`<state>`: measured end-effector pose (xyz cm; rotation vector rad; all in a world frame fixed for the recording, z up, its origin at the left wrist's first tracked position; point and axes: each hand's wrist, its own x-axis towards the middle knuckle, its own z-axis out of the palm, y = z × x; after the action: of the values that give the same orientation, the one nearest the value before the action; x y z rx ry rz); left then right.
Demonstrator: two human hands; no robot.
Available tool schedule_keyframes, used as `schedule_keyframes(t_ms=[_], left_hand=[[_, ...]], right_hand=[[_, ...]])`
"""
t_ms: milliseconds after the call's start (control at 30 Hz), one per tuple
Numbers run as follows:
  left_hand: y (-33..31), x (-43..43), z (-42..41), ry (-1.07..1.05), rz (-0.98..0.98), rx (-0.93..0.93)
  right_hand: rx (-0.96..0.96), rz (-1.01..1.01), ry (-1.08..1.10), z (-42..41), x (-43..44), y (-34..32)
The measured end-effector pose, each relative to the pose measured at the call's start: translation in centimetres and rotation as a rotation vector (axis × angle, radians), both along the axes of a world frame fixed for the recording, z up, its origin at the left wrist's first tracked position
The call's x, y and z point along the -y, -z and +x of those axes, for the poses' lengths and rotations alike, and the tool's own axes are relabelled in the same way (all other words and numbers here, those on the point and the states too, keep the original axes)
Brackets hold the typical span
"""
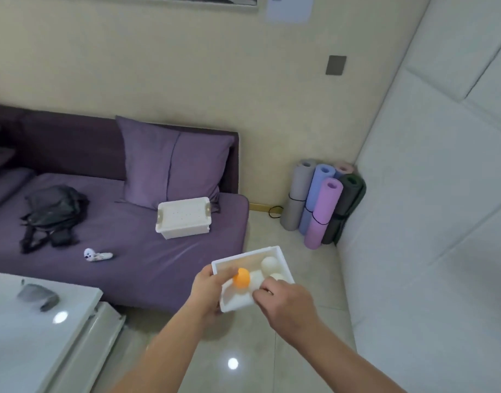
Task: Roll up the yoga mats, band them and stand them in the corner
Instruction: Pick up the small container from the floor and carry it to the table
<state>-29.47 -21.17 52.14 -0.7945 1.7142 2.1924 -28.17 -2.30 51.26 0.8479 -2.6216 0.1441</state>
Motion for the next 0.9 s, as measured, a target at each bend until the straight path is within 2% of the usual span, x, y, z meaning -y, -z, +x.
schedule_keyframes(t_ms=[233,467,667,900], left_hand=[[2.3,5.6,-6.4,-0.158,0.094,0.005],[2.4,16.9,-11.7,-0.3,0.098,-0.088],[2.3,26.9,-12.3,-0.539,0.072,-0.136],[2.4,34.7,-9.4,-0.925,0.085,-0.084]], right_hand=[[0.061,0.025,-0.165,-9.6,5.2,1.4],[0.112,-0.03,-0.301,-18.5,16.9,1.4],[0.12,0.017,-0.535,-23.1,29.0,0.6],[0.087,0.062,-0.899,-25.3,41.9,2.1]])
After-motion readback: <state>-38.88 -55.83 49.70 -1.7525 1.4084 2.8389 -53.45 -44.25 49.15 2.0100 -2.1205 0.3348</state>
